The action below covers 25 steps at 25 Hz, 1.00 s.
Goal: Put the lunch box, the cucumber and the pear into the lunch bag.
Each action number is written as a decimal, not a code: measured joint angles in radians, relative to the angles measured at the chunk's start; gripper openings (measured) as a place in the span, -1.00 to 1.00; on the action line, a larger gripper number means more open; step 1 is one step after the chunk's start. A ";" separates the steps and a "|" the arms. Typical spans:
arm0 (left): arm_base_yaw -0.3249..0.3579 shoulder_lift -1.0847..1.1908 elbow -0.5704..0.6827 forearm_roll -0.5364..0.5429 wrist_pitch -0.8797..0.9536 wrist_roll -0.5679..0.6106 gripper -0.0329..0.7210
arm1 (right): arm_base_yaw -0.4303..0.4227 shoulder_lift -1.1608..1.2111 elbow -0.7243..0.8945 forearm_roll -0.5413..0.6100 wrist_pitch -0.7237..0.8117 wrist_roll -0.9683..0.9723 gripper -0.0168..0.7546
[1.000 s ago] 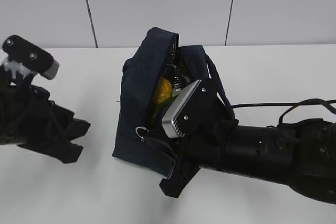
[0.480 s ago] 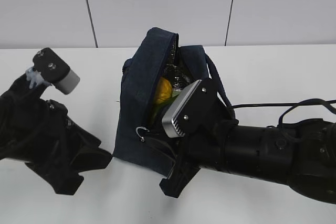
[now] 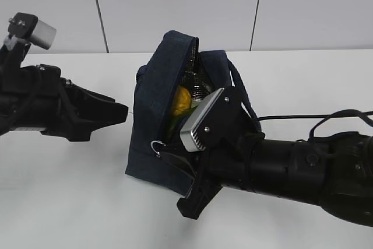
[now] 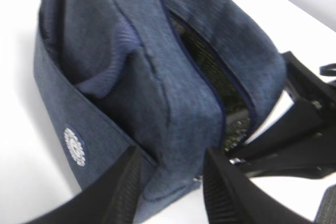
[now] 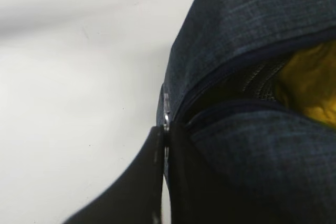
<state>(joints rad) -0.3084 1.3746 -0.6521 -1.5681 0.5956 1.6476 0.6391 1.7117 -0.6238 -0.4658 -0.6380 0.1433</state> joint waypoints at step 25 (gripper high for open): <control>0.001 0.117 0.039 -0.165 0.135 0.391 -0.27 | 0.000 0.000 0.000 0.000 0.000 0.013 -0.96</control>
<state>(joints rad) -0.3073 1.4915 -0.6132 -1.7334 0.7308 2.0385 0.6391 1.7113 -0.6238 -0.4658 -0.6375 0.1559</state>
